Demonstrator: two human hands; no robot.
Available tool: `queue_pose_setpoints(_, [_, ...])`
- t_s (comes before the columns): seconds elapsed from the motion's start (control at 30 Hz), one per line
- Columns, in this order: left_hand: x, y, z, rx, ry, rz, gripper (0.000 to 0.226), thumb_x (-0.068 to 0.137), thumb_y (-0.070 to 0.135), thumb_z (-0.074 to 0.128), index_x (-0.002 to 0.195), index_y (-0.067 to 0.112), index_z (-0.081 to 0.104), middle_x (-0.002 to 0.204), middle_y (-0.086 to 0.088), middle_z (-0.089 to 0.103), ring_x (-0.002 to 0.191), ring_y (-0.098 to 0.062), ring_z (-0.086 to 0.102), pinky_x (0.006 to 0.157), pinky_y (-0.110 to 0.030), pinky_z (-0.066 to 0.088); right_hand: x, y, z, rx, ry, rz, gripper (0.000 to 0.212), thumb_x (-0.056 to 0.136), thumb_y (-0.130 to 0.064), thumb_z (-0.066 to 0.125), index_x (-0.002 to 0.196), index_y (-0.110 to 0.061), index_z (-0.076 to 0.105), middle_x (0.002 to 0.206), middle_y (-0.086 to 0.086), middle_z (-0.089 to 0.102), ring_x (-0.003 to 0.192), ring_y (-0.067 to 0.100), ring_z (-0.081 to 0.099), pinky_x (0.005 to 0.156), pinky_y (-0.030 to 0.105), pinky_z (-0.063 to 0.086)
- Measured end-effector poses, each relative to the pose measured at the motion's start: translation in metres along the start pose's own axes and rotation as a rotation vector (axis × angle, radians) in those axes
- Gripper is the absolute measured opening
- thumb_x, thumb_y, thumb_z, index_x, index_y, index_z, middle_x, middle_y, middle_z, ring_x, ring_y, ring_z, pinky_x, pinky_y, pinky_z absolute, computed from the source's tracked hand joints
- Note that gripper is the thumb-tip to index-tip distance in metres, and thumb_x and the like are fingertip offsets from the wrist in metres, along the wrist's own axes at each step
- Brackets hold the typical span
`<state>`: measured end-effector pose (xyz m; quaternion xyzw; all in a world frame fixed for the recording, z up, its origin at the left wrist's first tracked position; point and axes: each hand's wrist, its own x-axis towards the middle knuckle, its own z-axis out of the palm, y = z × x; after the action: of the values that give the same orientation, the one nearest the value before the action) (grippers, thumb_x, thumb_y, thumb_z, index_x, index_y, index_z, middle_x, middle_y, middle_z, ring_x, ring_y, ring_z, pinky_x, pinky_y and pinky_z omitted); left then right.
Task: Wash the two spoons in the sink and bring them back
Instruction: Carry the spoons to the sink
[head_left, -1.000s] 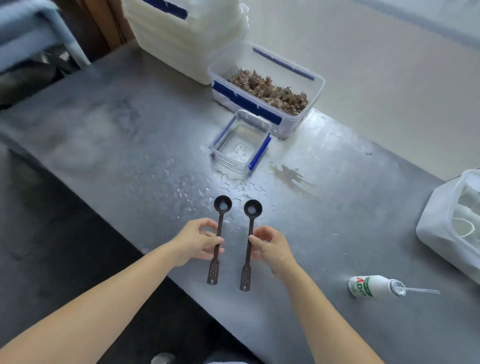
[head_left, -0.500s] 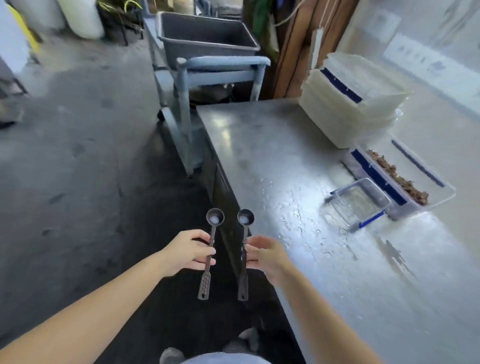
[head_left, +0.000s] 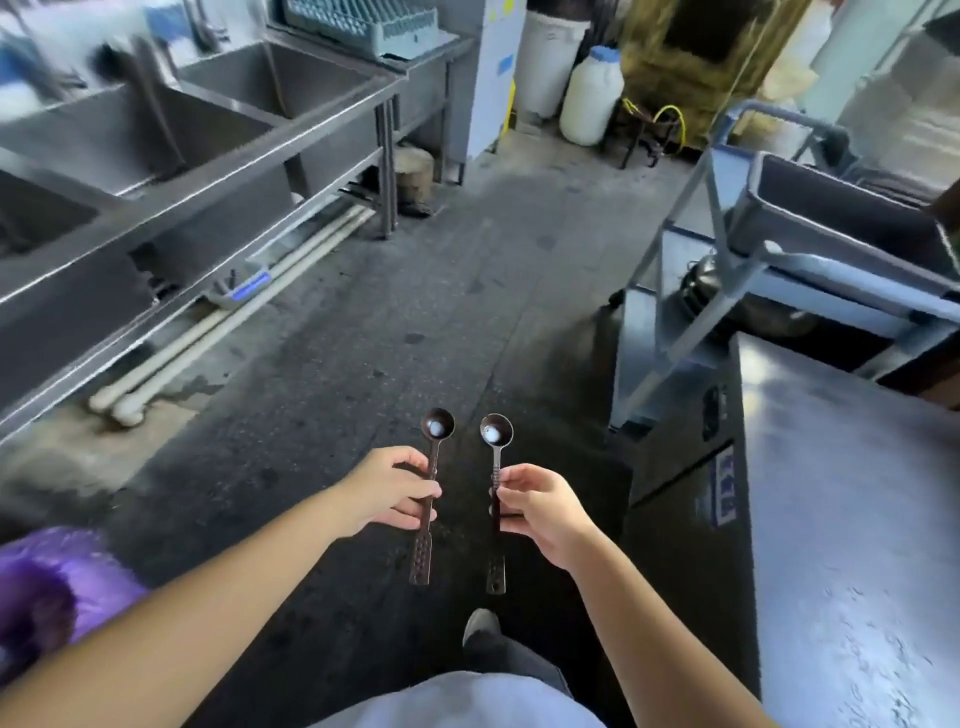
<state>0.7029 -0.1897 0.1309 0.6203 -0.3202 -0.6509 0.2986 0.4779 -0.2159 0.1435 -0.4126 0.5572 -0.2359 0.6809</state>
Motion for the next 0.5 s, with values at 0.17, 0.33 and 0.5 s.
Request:
queue_pose_setpoints(0.17, [-0.013, -0.011, -0.067, -0.144, 0.187, -0.001, 0.029, 0.084, 0.007, 0.072, 0.109, 0.008, 0.058, 0.09, -0.011, 0.078, 0.08, -0.034, 0.075, 0.064, -0.037, 0.06, 0.052, -0.028, 0.064, -0.126, -0.179, 0.01, 0.018, 0.092, 0.011, 0.05, 0.096, 0.0, 0.063, 0.083, 0.014, 0.068, 0.071, 0.028, 0.066, 0.077, 0.046, 0.058])
queue_pose_setpoints(0.33, [-0.001, -0.006, -0.118, -0.224, 0.316, 0.015, 0.024, 0.086, 0.009, 0.071, 0.106, 0.008, 0.058, 0.088, -0.009, 0.078, 0.081, -0.034, 0.076, 0.068, -0.039, 0.061, 0.108, -0.06, 0.114, -0.193, -0.298, 0.019, 0.017, 0.092, 0.011, 0.052, 0.092, -0.003, 0.062, 0.082, 0.015, 0.067, 0.072, 0.031, 0.063, 0.088, 0.057, 0.053])
queue_pose_setpoints(0.5, [0.025, 0.018, -0.157, -0.305, 0.415, 0.013, 0.025, 0.086, 0.011, 0.071, 0.107, 0.007, 0.059, 0.09, -0.011, 0.077, 0.08, -0.031, 0.075, 0.064, -0.037, 0.059, 0.17, -0.102, 0.152, -0.237, -0.393, 0.034, 0.015, 0.092, 0.007, 0.055, 0.092, -0.005, 0.063, 0.082, 0.014, 0.067, 0.07, 0.029, 0.063, 0.077, 0.045, 0.057])
